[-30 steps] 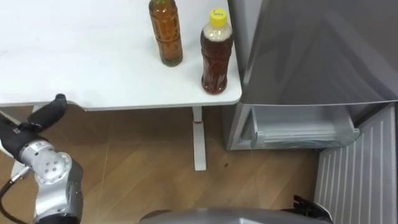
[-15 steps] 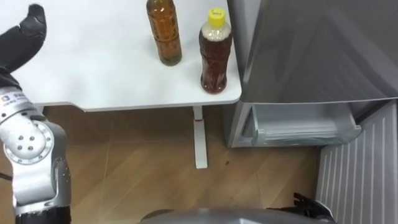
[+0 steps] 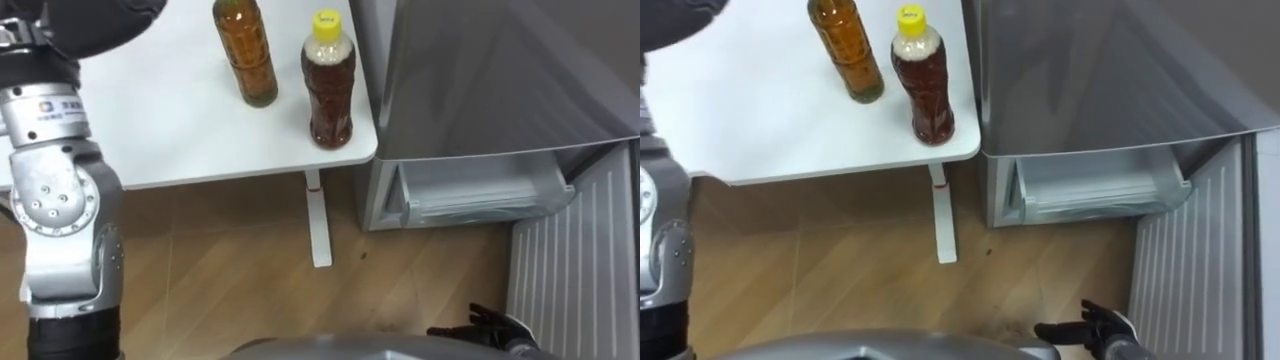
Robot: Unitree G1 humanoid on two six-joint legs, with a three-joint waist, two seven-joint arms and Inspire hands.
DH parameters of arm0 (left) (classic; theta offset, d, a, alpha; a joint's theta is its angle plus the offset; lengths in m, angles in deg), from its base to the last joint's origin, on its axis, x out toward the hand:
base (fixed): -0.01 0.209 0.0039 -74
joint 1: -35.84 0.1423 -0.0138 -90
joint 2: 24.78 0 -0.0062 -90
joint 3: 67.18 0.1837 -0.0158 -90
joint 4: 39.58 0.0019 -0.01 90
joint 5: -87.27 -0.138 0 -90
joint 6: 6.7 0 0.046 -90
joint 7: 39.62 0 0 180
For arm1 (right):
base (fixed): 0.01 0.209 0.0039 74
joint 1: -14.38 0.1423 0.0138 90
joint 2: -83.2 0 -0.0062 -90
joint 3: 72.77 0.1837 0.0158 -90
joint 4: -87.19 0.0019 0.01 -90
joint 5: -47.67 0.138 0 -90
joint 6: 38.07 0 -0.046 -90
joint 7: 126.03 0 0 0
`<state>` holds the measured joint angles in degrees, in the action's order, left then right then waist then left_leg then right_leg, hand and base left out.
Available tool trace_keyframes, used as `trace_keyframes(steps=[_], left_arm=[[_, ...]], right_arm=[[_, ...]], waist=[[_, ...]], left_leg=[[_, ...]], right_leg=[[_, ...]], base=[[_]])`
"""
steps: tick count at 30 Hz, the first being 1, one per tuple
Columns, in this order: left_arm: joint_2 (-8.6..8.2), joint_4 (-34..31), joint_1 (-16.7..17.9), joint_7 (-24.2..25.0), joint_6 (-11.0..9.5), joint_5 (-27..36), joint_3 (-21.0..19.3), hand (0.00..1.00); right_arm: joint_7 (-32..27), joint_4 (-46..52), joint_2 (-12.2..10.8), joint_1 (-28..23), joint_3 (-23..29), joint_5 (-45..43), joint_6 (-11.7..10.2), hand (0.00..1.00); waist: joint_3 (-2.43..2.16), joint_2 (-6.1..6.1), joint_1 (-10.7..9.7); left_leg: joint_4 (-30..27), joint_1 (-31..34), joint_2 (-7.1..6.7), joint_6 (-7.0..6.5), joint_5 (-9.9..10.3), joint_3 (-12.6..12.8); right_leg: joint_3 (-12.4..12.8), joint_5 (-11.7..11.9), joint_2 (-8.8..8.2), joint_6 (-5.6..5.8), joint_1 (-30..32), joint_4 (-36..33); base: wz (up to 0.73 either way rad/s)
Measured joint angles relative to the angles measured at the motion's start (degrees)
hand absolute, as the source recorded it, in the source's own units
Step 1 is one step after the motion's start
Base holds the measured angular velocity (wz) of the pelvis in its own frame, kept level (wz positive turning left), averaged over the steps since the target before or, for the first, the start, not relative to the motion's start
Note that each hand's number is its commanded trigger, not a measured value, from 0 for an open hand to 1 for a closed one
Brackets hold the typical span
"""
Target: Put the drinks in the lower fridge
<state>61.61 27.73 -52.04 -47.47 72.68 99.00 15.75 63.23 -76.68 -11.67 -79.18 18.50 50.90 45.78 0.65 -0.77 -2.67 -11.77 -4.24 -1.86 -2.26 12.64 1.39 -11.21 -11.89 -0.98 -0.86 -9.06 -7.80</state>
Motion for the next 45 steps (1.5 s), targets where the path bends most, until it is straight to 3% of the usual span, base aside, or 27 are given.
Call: trace_keyframes(steps=[9,20,23,32,45], left_arm=[[-0.12,0.0,-0.4,6.9,3.2,0.0,3.3,0.0],[-0.13,-1.4,-1.9,12.1,4.1,0.0,5.3,0.0],[-0.13,-1.5,-1.9,13.3,4.1,0.0,5.4,0.0],[-0.12,-1.5,-1.8,17.5,4.8,0.0,5.5,0.0],[-0.11,0.3,-1.8,18.7,6.7,0.0,9.6,0.0]], right_arm=[[-0.5,0.1,0.0,0.2,0.0,-1.3,0.7,0.0],[-0.9,-2.4,0.3,0.9,-0.1,-1.0,0.9,0.0],[-0.9,-2.5,0.5,0.8,-0.1,-1.0,1.1,0.0],[-1.0,-2.5,0.8,0.7,0.0,-1.5,1.9,0.0],[-2.9,-2.5,0.8,0.4,-2.8,-1.9,2.6,0.0]], waist=[[-0.23,0.41,-0.6],[-0.28,0.24,-0.8],[-0.5,-0.16,-0.9],[-0.31,0.01,-1.7],[-0.3,0.35,-1.7]], left_leg=[[0.2,-0.5,0.05,0.0,0.0,0.4],[0.0,-0.9,0.17,-0.02,0.0,1.0],[0.0,-1.1,0.19,-0.03,0.0,1.0],[0.4,-1.4,0.17,-0.04,0.0,1.3],[0.4,-1.4,0.19,-0.04,0.0,1.6]], right_leg=[[1.0,0.0,0.03,0.0,0.0,-0.1],[1.7,0.0,0.04,-0.02,0.0,-0.9],[1.8,0.0,0.06,-0.03,-0.1,-1.0],[1.9,0.0,0.1,-0.05,0.1,-0.7],[1.7,0.0,0.07,-0.03,-0.2,-0.5]], base=[[-0.03],[-0.01],[0.0],[0.0],[0.0]])
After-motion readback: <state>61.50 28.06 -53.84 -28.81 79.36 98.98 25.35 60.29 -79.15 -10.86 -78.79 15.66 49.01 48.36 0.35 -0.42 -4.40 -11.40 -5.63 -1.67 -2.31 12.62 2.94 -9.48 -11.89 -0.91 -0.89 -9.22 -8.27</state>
